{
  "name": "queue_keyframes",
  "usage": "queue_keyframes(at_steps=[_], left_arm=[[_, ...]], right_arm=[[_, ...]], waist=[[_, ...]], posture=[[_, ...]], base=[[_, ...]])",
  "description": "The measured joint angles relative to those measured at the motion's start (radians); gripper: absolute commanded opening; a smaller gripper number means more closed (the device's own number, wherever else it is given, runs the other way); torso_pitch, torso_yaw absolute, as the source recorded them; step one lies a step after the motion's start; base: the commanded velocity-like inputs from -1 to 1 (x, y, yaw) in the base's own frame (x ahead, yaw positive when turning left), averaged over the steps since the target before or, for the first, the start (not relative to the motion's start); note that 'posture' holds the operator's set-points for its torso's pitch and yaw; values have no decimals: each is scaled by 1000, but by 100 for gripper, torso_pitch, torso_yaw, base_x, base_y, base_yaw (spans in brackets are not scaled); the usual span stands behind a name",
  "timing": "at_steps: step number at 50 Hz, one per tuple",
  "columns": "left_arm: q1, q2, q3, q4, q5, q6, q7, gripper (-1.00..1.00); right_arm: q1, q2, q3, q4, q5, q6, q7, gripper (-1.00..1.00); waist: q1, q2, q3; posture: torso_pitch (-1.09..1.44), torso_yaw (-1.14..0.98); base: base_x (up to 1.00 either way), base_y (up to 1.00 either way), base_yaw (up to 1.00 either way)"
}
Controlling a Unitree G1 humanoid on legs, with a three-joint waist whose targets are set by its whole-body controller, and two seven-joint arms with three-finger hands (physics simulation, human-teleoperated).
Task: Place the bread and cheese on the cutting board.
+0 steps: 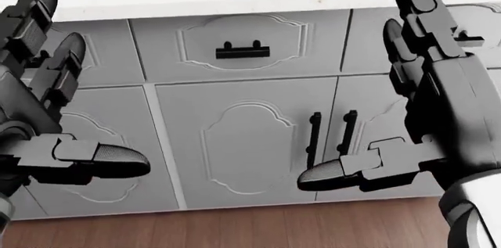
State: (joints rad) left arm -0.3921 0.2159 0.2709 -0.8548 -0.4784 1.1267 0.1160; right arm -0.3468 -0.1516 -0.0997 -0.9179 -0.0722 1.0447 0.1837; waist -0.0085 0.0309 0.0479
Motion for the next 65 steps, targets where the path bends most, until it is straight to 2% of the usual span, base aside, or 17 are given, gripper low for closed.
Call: queue_keyframes(at_steps=[2,7,12,16,18,21,27,31,37,42,44,46,49,54,60,62,65], left_arm=[[2,6,3,-1,-4,-7,5,100],[21,13,22,8,4,-13,22,100],[11,16,14,-6,-7,-22,23,100],[12,18,15,-2,-11,-26,24,100],[20,7,2,3,-16,-21,23,100],[25,8,-9,13,-25,-9,18,100],[17,12,2,-4,-20,-29,19,100],[18,12,-4,1,-21,-34,17,100],[30,16,12,21,-4,-21,29,100],[17,17,8,5,-8,-31,24,100],[13,18,8,5,-8,-36,22,100],[21,6,-4,12,-13,-31,20,100],[16,7,-10,23,-24,-7,18,100],[3,15,6,-6,-29,-29,25,100],[29,15,10,37,-11,-11,36,100],[28,9,-5,19,-13,-18,31,100],[20,8,-21,7,-26,-28,17,100]], right_arm=[[-6,1,5,-7,-3,-2,2,100],[-2,13,38,-16,5,-4,20,100],[-6,16,27,-25,-4,-12,21,100],[-7,19,34,-26,-7,-14,22,100],[2,14,26,-18,-12,-11,22,100],[9,13,22,-11,-24,-2,19,100],[6,13,40,-32,-38,-28,28,100],[11,17,50,-38,-54,-27,36,100],[15,27,81,-46,-59,-15,69,100],[2,27,81,-63,-80,-31,74,100],[-1,27,84,-63,-86,-35,77,100],[8,24,78,-52,-95,-30,80,100],[5,31,67,-46,-104,-11,83,100],[-8,30,72,-80,-101,-39,85,100],[15,35,107,-52,-104,-42,109,100],[23,31,91,-68,-114,-52,108,100],[24,33,78,-67,-134,-54,102,100]], waist=[[1,27,0],[17,28,-2],[17,-9,-7],[26,-71,-13],[10,-58,-1],[4,-71,-3],[1,-18,0],[-9,47,-12],[14,22,-7],[19,-35,-6],[21,-72,-10],[4,-67,0],[-2,-73,-13],[-10,2,-2],[11,-46,-5],[-1,-35,-6],[-2,-51,-33]], posture=[[0,0],[0,0],[0,0],[0,0],[0,0],[0,0],[0,0],[0,0],[0,0],[0,0],[0,0],[0,0],[0,0],[0,0],[0,0],[0,0],[0,0]], base=[[21,1,0],[21,1,0],[20,1,0],[21,1,0],[20,2,0],[21,9,0],[21,12,0],[20,15,0],[20,16,0],[20,18,0],[20,27,0],[21,32,0],[14,13,0],[0,0,0],[0,33,0],[0,52,0],[0,53,0]])
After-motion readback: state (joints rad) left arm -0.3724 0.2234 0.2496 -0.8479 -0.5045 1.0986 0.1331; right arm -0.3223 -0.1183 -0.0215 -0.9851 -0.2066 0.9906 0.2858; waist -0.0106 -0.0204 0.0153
